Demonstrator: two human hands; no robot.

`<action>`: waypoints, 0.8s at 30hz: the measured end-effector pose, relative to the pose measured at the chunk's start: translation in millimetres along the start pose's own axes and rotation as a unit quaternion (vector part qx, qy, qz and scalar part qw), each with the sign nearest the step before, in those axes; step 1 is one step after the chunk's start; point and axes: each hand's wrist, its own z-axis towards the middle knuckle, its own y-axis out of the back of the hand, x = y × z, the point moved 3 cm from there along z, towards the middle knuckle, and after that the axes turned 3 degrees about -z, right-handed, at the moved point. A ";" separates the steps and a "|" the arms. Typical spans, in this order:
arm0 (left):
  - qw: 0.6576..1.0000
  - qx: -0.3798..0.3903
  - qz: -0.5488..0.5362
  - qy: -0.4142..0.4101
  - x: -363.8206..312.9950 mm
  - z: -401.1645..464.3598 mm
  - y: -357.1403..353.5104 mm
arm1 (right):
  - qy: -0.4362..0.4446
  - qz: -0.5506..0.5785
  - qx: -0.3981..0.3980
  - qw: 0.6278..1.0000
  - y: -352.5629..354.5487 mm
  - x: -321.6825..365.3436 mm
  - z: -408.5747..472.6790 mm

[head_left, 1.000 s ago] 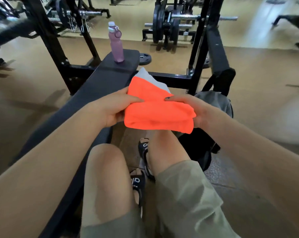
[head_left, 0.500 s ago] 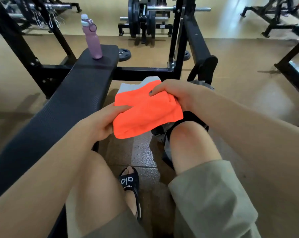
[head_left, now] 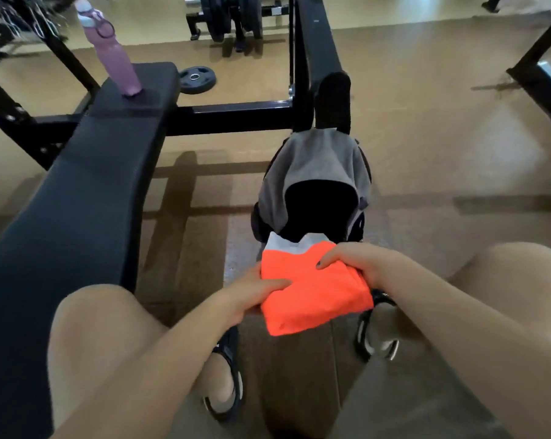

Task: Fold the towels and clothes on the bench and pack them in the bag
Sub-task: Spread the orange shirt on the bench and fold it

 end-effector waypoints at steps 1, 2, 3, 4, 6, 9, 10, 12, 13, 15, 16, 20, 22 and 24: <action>1.000 -0.008 0.002 -0.002 -0.8 12.6 -8.9 | 0.002 0.012 -0.011 1.000 9.0 -5.9 6.1; 1.000 -0.017 0.006 -0.008 -3.2 24.5 -15.9 | 0.014 0.024 -0.019 0.999 17.3 -9.5 11.8; 0.999 -0.027 0.012 -0.014 -6.4 34.8 -22.6 | 0.031 0.042 -0.025 0.998 24.2 -11.9 17.1; 0.999 -0.039 0.018 -0.022 -10.6 43.1 -28.3 | 0.048 0.058 -0.036 0.997 30.4 -11.6 19.9; 0.997 -0.062 0.027 -0.035 -17.2 61.1 -36.5 | 0.071 0.078 -0.057 0.993 41.0 -7.4 26.4; 0.994 -0.092 0.043 -0.051 -23.3 85.8 -43.4 | 0.097 0.068 -0.075 0.990 50.7 -1.6 45.1; 0.992 -0.100 0.050 -0.056 -24.2 88.9 -43.1 | 0.101 0.049 -0.077 0.991 50.1 -0.6 49.0; 0.989 -0.114 0.076 -0.057 -25.7 98.7 -43.2 | 0.098 0.016 -0.081 0.992 48.5 0.0 62.7; 0.987 -0.118 0.093 -0.054 -25.8 102.3 -43.7 | 0.097 -0.008 -0.083 0.992 45.5 0.1 67.3; 0.982 -0.127 0.127 -0.057 -27.5 107.6 -44.0 | 0.110 -0.061 -0.092 0.988 39.2 3.4 73.6; 0.981 -0.132 0.131 -0.061 -30.0 109.8 -44.1 | 0.126 -0.081 -0.098 0.984 37.9 8.1 75.0; 0.975 -0.172 0.100 -0.099 -55.3 122.1 -43.0 | 0.176 -0.166 -0.153 0.958 39.2 35.4 90.8; 0.969 -0.200 0.078 -0.123 -66.9 130.3 -40.5 | 0.195 -0.214 -0.192 0.938 39.1 51.3 100.9; 0.969 -0.201 0.042 -0.138 -67.2 142.4 -35.4 | 0.197 -0.239 -0.201 0.929 38.3 57.9 114.6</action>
